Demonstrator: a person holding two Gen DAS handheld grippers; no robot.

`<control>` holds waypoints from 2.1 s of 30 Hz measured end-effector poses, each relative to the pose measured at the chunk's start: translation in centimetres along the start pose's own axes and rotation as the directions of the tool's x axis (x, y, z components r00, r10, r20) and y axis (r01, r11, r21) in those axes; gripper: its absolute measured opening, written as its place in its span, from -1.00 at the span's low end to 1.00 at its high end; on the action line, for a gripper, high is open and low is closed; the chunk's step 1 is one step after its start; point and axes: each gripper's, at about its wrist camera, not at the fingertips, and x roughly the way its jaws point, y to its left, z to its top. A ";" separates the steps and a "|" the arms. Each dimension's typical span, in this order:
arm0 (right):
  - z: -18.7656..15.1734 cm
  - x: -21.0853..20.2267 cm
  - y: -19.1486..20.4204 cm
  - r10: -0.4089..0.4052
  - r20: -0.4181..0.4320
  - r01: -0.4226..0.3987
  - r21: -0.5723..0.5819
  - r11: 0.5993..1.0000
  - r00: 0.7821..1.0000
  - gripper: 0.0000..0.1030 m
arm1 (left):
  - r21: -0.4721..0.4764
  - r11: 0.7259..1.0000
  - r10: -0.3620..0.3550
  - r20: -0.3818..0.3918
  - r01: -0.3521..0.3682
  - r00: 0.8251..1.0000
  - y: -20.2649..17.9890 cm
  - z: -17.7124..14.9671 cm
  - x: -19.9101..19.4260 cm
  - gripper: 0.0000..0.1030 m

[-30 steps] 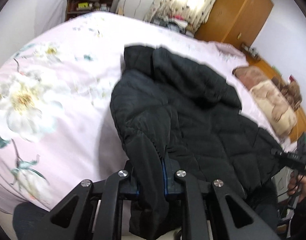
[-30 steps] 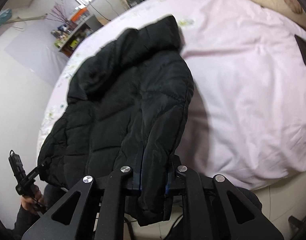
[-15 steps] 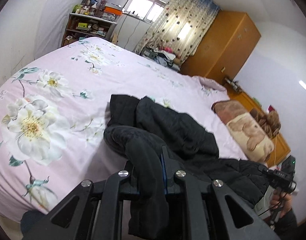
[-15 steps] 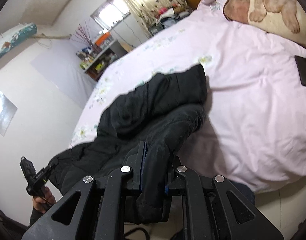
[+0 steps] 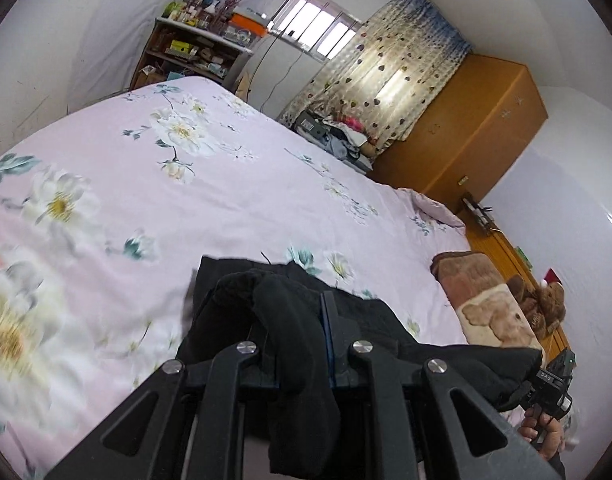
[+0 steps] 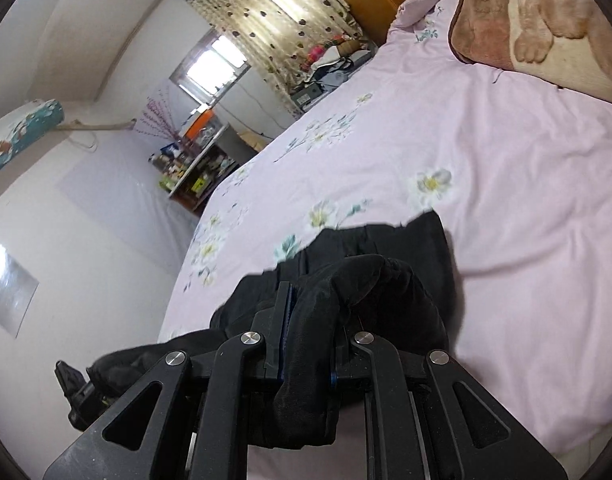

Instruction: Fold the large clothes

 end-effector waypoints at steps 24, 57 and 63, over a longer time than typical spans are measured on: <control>6.6 15.3 -7.3 0.036 -0.173 0.007 0.241 0.970 0.984 0.17 | -0.089 0.994 0.046 -0.234 -0.069 0.971 6.1 2.7 18.6 -0.25; 0.4 16.3 1.9 -0.279 -0.009 0.254 -0.385 0.887 0.960 0.31 | 0.397 0.917 0.133 -0.205 -0.042 0.970 -4.6 -1.2 21.0 0.60; 1.0 22.4 -1.4 -0.413 -0.090 0.347 -0.399 0.849 0.906 0.31 | 0.455 0.881 0.237 -0.178 -0.134 0.955 -4.6 -1.6 25.3 0.61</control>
